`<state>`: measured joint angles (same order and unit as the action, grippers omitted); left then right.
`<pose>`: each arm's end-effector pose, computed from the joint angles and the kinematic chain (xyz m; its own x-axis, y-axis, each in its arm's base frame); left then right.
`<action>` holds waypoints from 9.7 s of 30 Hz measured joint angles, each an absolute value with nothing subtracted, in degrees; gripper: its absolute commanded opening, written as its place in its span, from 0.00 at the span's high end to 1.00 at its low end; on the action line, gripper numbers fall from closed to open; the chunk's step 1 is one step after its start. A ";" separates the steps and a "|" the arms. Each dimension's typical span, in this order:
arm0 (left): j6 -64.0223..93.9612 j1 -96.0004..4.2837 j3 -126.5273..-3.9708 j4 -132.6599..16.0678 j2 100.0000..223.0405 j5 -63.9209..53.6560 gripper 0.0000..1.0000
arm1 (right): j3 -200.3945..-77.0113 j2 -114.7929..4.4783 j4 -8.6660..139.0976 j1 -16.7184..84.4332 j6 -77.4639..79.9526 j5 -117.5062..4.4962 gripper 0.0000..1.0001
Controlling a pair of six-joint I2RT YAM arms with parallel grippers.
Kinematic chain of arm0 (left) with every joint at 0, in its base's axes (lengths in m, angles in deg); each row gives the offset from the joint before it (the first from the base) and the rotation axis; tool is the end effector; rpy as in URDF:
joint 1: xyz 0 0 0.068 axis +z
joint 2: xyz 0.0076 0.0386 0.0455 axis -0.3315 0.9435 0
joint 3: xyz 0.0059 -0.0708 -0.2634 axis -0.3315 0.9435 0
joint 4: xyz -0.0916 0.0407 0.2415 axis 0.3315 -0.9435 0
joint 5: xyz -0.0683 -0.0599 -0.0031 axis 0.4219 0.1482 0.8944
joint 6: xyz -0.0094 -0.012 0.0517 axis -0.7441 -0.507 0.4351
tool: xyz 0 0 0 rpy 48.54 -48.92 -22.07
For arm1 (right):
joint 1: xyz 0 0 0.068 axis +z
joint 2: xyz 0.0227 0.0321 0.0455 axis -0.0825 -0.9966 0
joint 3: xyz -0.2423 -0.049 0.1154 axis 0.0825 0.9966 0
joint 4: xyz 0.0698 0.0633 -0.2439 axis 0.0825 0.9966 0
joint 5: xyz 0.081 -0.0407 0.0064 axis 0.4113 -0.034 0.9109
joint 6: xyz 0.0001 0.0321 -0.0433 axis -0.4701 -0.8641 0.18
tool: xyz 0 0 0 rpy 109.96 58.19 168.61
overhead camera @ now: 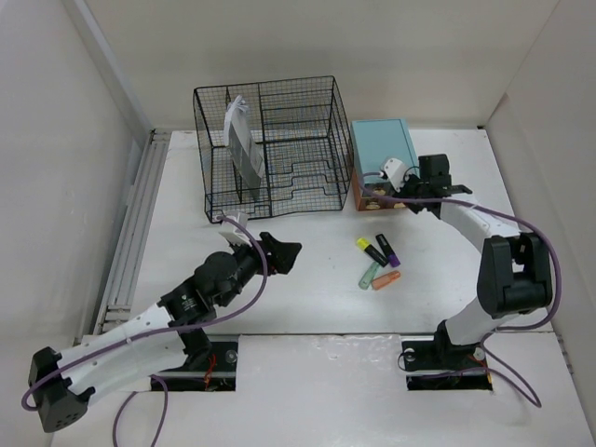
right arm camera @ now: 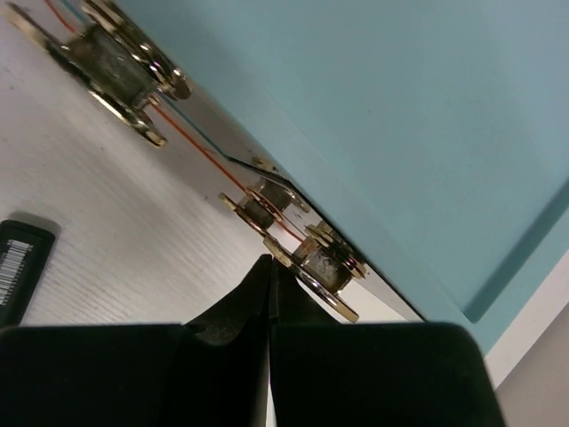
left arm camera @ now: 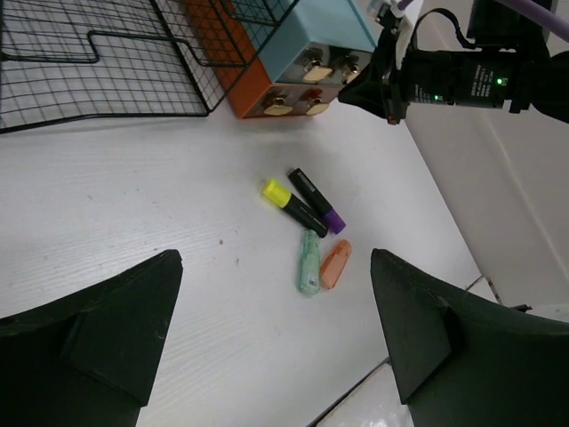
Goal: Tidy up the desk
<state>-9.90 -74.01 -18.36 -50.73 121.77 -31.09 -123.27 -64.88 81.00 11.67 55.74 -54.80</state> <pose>0.1044 -0.1284 0.2810 -0.3629 -0.4667 -0.8065 0.4793 0.6487 -0.5911 0.3364 0.0467 0.2247 -0.3192 -0.7738 -0.5471 -0.6910 0.5851 -0.4244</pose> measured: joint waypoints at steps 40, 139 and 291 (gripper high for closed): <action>-36.69 -72.13 -46.60 -5.68 202.64 -18.69 0.47 | -130.95 -48.69 83.89 -6.71 20.38 -11.18 0.90; -44.63 -76.88 -62.92 -1.13 218.91 -37.03 0.77 | -130.73 -50.83 85.66 -10.32 20.94 5.04 0.87; 0.66 -74.54 -35.78 -63.45 112.94 -31.96 0.25 | -126.44 -68.42 91.80 16.09 79.96 -38.23 0.56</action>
